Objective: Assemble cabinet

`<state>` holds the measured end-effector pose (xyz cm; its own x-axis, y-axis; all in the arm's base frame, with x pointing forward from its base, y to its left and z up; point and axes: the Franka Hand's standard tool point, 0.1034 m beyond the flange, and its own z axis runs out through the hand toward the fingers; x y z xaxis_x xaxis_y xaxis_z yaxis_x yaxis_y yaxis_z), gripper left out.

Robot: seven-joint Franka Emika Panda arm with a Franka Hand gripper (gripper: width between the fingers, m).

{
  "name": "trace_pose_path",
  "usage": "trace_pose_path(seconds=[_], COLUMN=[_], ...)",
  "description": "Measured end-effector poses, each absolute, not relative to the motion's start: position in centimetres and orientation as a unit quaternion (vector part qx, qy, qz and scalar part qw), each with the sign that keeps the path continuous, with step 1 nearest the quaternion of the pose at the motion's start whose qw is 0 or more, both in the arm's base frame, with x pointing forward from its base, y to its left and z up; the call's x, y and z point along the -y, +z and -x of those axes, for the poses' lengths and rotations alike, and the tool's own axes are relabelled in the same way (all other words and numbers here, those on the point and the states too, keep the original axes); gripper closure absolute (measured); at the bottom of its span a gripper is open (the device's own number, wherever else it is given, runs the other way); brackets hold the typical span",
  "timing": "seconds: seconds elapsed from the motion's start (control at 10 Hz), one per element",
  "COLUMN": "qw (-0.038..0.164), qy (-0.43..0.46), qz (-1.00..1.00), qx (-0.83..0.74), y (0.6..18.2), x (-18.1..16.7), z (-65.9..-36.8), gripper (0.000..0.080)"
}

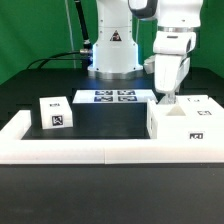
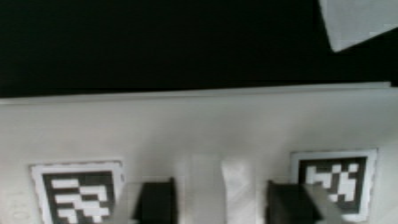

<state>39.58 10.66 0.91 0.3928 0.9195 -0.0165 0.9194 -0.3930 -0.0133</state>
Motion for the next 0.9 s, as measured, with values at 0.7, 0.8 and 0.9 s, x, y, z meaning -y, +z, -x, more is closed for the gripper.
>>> trace_pose_path(seconds=[0.7,0.8,0.9], qw=[-0.019,-0.023,-0.023], qy=[0.031,0.031,0.032], qz=[0.812,0.802,0.790], qx=[0.583,0.595,0.612], y=[3.9,4.7,4.8], x=[-9.5,-9.1,-8.7], z=[-40.5,-40.9,-41.2], gripper=[0.0731,0.0731,0.0731])
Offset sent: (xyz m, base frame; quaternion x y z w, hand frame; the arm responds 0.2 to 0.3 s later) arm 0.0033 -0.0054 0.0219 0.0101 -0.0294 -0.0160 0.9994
